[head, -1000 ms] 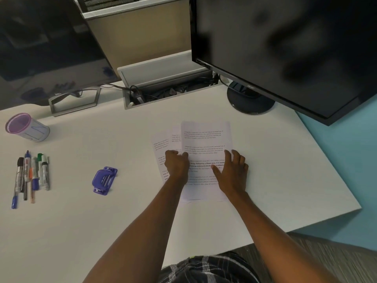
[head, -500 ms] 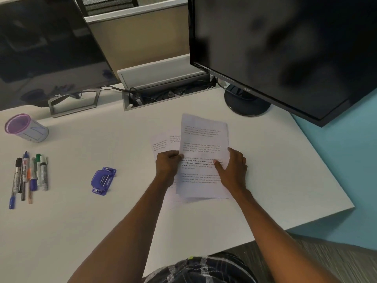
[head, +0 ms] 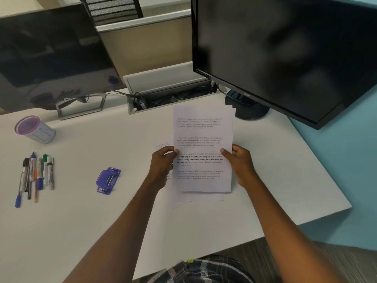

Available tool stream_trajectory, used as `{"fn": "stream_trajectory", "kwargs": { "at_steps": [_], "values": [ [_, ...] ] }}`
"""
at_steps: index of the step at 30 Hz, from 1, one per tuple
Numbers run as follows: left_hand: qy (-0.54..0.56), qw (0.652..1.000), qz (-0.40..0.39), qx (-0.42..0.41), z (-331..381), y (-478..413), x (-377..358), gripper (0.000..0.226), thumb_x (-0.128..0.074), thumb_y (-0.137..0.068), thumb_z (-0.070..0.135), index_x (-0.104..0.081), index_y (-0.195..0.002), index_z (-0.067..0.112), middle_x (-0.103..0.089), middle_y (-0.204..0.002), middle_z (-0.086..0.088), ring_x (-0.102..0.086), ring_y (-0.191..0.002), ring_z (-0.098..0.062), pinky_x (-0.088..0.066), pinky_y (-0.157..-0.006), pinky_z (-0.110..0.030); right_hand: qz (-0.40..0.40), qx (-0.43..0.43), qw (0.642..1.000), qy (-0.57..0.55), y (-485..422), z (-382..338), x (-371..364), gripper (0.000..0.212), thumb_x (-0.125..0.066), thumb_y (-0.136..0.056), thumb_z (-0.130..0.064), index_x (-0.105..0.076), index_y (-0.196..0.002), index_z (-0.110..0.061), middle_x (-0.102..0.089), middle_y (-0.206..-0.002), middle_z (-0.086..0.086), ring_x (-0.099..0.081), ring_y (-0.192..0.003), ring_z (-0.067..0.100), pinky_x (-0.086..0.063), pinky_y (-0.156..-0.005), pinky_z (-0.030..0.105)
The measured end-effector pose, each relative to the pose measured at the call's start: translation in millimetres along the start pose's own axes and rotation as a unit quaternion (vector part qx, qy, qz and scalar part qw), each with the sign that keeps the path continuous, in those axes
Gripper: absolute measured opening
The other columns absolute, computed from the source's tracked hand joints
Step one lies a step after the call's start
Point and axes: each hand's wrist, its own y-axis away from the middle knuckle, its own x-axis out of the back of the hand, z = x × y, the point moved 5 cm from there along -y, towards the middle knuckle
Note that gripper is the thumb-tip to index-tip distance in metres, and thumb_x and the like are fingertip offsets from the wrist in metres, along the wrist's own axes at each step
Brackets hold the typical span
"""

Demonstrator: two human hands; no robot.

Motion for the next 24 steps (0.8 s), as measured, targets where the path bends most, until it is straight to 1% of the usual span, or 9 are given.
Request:
{"fn": "stream_trajectory", "kwargs": {
  "at_steps": [1, 3, 6, 9, 13, 15, 18, 22, 24],
  "values": [
    [-0.011, 1.000, -0.011, -0.004, 5.4, 0.9, 0.1, 0.011, -0.070, -0.098, 0.018, -0.071, -0.089, 0.012, -0.081, -0.104, -0.008, -0.077, -0.092, -0.027, -0.058, -0.097, -0.057, 0.004, 0.012, 1.000, 0.006, 1.5, -1.7, -0.1, 0.013, -0.072, -0.094, -0.018, -0.075, -0.106, -0.023, -0.080, -0.099, -0.006, -0.078, -0.088, 0.016, -0.062, -0.067, 0.025],
    [-0.026, 0.999, -0.036, -0.019, 19.7, 2.8, -1.0, 0.015, -0.070, -0.097, 0.020, -0.070, -0.102, 0.005, -0.080, -0.109, -0.007, -0.077, -0.098, -0.030, -0.058, -0.096, -0.056, 0.009, 0.040, 0.999, 0.018, 4.9, -8.0, -0.9, 0.013, -0.071, -0.095, -0.018, -0.074, -0.106, -0.022, -0.080, -0.097, -0.007, -0.077, -0.087, 0.015, -0.062, -0.069, 0.026],
    [-0.031, 0.995, -0.067, -0.060, 41.8, 8.4, -4.7, 0.021, -0.067, -0.100, 0.018, -0.074, -0.119, 0.017, -0.079, -0.116, -0.002, -0.077, -0.102, -0.027, -0.061, -0.092, -0.049, 0.037, 0.085, 0.995, 0.034, 11.4, -20.9, -3.2, 0.013, -0.070, -0.096, -0.018, -0.070, -0.108, -0.022, -0.078, -0.095, -0.014, -0.075, -0.085, 0.008, -0.059, -0.067, 0.019],
    [-0.021, 0.992, -0.079, -0.096, 52.5, 14.4, -10.0, 0.022, -0.065, -0.101, 0.016, -0.077, -0.119, 0.018, -0.078, -0.118, -0.001, -0.076, -0.104, -0.026, -0.061, -0.092, -0.046, 0.057, 0.117, 0.991, 0.018, 19.8, -32.4, -7.2, 0.017, -0.068, -0.097, -0.020, -0.068, -0.114, -0.022, -0.076, -0.099, -0.018, -0.073, -0.088, 0.004, -0.059, -0.067, 0.018],
    [-0.004, 0.986, -0.089, -0.139, 53.4, 22.3, -14.9, 0.023, -0.068, -0.098, 0.014, -0.079, -0.117, 0.021, -0.078, -0.118, -0.003, -0.076, -0.105, -0.025, -0.063, -0.088, -0.036, 0.059, 0.126, 0.990, 0.000, 26.2, -33.1, -8.9, 0.018, -0.069, -0.096, -0.023, -0.066, -0.109, -0.034, -0.076, -0.106, -0.010, -0.074, -0.093, 0.012, -0.064, -0.074, 0.033],
    [-0.004, 0.985, -0.086, -0.151, 50.9, 25.1, -15.4, 0.024, -0.070, -0.097, 0.014, -0.080, -0.115, 0.027, -0.078, -0.118, -0.002, -0.076, -0.104, -0.023, -0.063, -0.085, -0.031, 0.051, 0.127, 0.990, -0.013, 29.3, -30.5, -8.8, 0.022, -0.072, -0.092, -0.025, -0.064, -0.109, -0.037, -0.076, -0.107, -0.008, -0.074, -0.094, 0.015, -0.064, -0.075, 0.036],
    [-0.017, 0.984, -0.078, -0.157, 44.6, 25.7, -15.0, 0.028, -0.072, -0.095, 0.014, -0.080, -0.111, 0.035, -0.079, -0.116, 0.002, -0.077, -0.103, -0.020, -0.062, -0.084, -0.028, 0.039, 0.128, 0.991, -0.030, 33.3, -25.0, -9.1, 0.032, -0.076, -0.089, -0.024, -0.066, -0.118, -0.032, -0.076, -0.108, -0.010, -0.073, -0.097, 0.011, -0.063, -0.074, 0.030],
    [-0.042, 0.985, -0.067, -0.154, 37.9, 24.8, -14.6, 0.025, -0.071, -0.096, 0.014, -0.079, -0.111, 0.033, -0.078, -0.117, 0.005, -0.076, -0.104, -0.018, -0.063, -0.091, -0.036, 0.025, 0.110, 0.993, -0.018, 33.4, -18.5, -12.1, 0.028, -0.078, -0.089, -0.026, -0.069, -0.115, -0.033, -0.077, -0.104, -0.015, -0.073, -0.093, 0.006, -0.061, -0.073, 0.024],
    [-0.049, 0.984, -0.070, -0.154, 36.5, 25.0, -15.5, 0.025, -0.070, -0.096, 0.016, -0.080, -0.106, 0.037, -0.078, -0.116, 0.006, -0.076, -0.102, -0.017, -0.064, -0.088, -0.037, 0.016, 0.106, 0.994, -0.011, 32.6, -17.6, -13.2, 0.026, -0.078, -0.089, -0.028, -0.071, -0.114, -0.032, -0.077, -0.102, -0.015, -0.074, -0.091, 0.006, -0.061, -0.071, 0.023]
  ]
}}
